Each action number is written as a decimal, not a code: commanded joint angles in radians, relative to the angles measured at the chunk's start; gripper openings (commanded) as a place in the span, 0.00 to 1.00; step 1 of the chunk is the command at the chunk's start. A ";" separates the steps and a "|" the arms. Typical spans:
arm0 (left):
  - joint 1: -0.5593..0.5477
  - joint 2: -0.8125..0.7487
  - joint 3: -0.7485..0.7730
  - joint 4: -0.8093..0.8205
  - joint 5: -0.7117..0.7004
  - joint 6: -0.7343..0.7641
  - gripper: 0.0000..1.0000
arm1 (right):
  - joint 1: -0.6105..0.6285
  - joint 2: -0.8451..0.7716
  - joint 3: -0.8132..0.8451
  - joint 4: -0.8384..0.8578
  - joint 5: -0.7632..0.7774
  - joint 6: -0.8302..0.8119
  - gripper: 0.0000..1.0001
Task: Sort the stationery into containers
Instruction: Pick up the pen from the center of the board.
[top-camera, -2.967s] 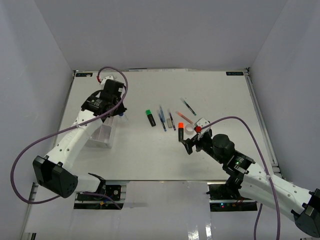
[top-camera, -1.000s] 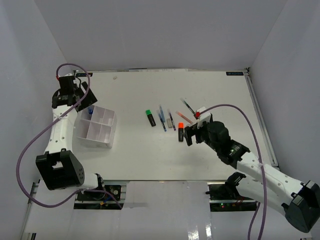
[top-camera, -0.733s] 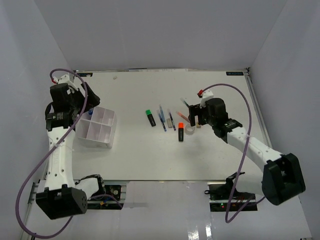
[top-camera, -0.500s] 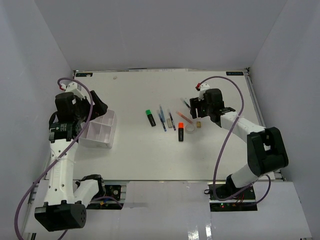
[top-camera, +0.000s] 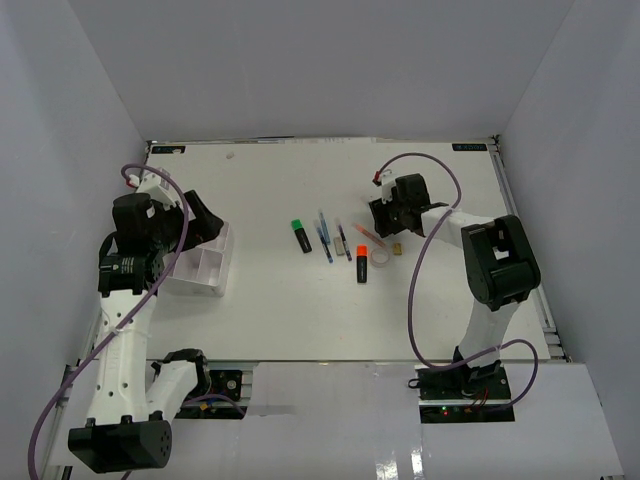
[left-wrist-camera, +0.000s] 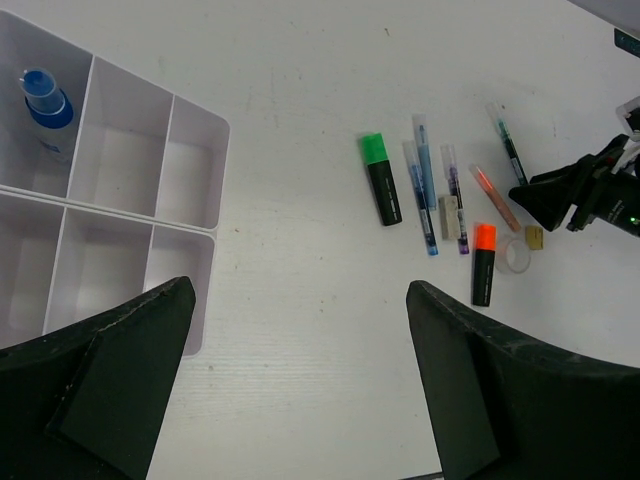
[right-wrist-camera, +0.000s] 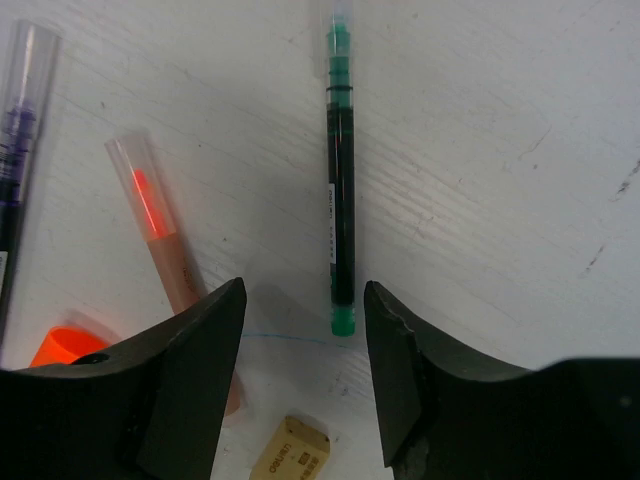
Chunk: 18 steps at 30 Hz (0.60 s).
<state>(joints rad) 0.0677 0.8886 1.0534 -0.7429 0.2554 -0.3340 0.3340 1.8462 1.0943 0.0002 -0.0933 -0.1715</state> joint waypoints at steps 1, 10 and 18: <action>-0.006 -0.005 0.002 -0.010 0.050 0.001 0.98 | -0.006 0.027 0.033 0.001 -0.014 -0.036 0.56; -0.008 0.009 -0.015 -0.010 0.154 0.009 0.98 | -0.012 0.076 0.082 -0.081 0.000 -0.034 0.40; -0.008 0.049 0.020 -0.007 0.281 -0.029 0.98 | -0.010 -0.002 0.069 -0.066 0.003 -0.043 0.13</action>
<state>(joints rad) 0.0631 0.9295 1.0443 -0.7555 0.4541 -0.3416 0.3267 1.9022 1.1488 -0.0490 -0.0849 -0.2001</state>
